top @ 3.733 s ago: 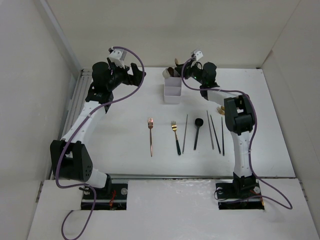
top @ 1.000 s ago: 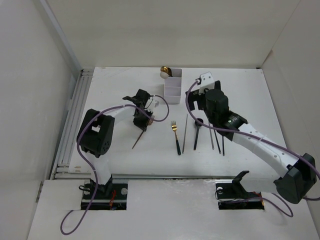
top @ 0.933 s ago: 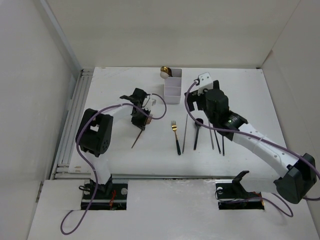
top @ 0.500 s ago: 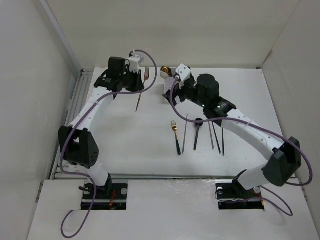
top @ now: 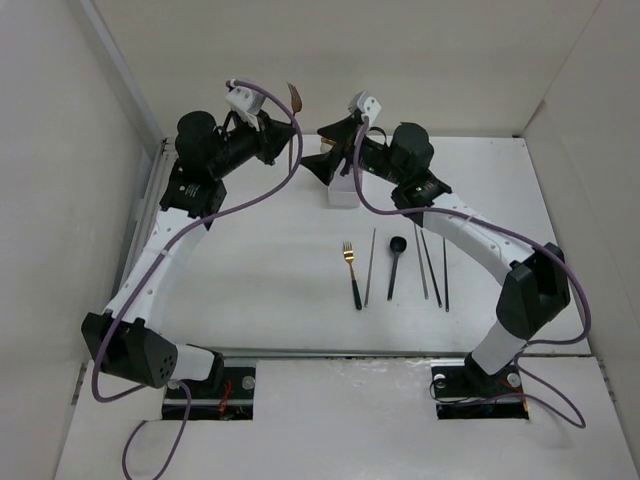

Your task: Sort the eating utensils into containers

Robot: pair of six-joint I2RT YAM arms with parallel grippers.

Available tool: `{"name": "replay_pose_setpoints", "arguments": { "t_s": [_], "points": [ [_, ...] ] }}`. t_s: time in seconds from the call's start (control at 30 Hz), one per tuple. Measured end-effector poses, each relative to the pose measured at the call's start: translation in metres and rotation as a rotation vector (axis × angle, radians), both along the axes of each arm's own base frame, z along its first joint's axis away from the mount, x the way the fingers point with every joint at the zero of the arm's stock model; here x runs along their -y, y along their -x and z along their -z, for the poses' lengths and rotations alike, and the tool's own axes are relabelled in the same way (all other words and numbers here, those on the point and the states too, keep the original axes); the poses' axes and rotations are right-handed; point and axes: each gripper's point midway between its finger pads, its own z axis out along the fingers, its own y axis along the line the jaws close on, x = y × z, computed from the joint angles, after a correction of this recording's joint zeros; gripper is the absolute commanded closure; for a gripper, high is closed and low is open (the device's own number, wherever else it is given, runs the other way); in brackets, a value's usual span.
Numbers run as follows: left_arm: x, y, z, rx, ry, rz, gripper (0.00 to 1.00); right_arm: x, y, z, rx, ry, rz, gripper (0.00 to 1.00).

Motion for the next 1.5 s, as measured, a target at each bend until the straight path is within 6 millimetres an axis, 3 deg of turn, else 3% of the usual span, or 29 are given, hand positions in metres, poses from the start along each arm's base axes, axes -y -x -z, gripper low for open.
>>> {"name": "replay_pose_setpoints", "arguments": {
  "t_s": [0.27, 0.57, 0.67, 0.8, 0.83, 0.87, 0.9, 0.93, 1.0, 1.07, 1.17, 1.3, 1.43, 1.5],
  "points": [
    [0.012, 0.004, 0.019, -0.065, 0.036, 0.048, 1.00, -0.007, 0.001, -0.003, -0.039, -0.092, -0.089, 0.22],
    [0.020, 0.008, 0.024, -0.081, 0.056, 0.072, 1.00, -0.021, -0.009, 0.028, -0.135, -0.104, -0.130, 0.47],
    [0.022, 0.009, 0.030, -0.091, 0.053, 0.080, 1.00, -0.021, -0.011, 0.029, -0.146, -0.111, -0.127, 0.53],
    [0.020, 0.007, 0.042, -0.101, 0.035, 0.065, 1.00, -0.022, -0.010, 0.027, -0.140, -0.115, -0.136, 0.73],
    [0.019, 0.005, 0.044, -0.100, 0.031, 0.058, 1.00, -0.022, -0.009, 0.027, -0.144, -0.115, -0.140, 1.00],
    [0.018, 0.004, 0.046, -0.099, 0.025, 0.051, 1.00, -0.023, -0.009, 0.030, -0.149, -0.112, -0.144, 1.00],
    [0.018, 0.003, 0.046, -0.094, 0.022, 0.048, 0.96, -0.024, -0.009, 0.030, -0.146, -0.111, -0.150, 1.00],
    [0.017, 0.003, 0.047, -0.093, 0.017, 0.045, 0.51, -0.024, -0.009, 0.031, -0.150, -0.111, -0.152, 1.00],
    [0.016, -0.003, 0.046, -0.075, 0.008, 0.033, 0.00, -0.024, -0.011, 0.037, -0.166, -0.102, -0.150, 1.00],
    [0.017, -0.006, 0.046, -0.086, 0.001, 0.040, 0.00, -0.019, -0.022, 0.043, -0.170, -0.102, -0.119, 1.00],
    [0.023, -0.008, 0.069, -0.152, -0.025, 0.054, 0.00, 0.002, -0.049, 0.050, -0.155, -0.100, -0.041, 1.00],
    [0.017, -0.018, 0.095, -0.228, -0.050, 0.008, 0.00, 0.054, -0.099, 0.061, -0.129, -0.105, 0.106, 1.00],
    [0.000, -0.030, 0.099, -0.240, -0.051, -0.067, 0.00, 0.103, -0.145, 0.083, -0.080, -0.140, 0.246, 1.00],
    [-0.007, -0.035, 0.102, -0.243, -0.046, -0.099, 0.00, 0.115, -0.162, 0.100, -0.079, -0.164, 0.288, 1.00]
  ]
}}
